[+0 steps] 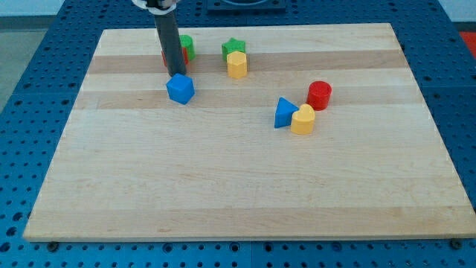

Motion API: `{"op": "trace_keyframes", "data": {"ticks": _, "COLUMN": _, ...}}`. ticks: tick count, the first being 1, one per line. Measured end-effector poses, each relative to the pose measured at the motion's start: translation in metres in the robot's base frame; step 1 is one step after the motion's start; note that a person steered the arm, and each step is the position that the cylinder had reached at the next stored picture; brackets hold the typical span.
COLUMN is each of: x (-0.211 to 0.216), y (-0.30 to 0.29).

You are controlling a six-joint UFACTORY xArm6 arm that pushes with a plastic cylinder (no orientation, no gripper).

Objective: Push the red star to the top left

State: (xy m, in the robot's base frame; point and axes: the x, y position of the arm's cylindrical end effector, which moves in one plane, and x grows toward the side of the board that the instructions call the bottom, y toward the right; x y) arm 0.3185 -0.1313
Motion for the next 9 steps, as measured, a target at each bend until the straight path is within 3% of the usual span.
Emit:
{"op": "trace_keyframes", "data": {"ticks": 5, "x": -0.021, "y": 0.042}}
{"op": "trace_keyframes", "data": {"ticks": 9, "x": -0.027, "y": -0.041}}
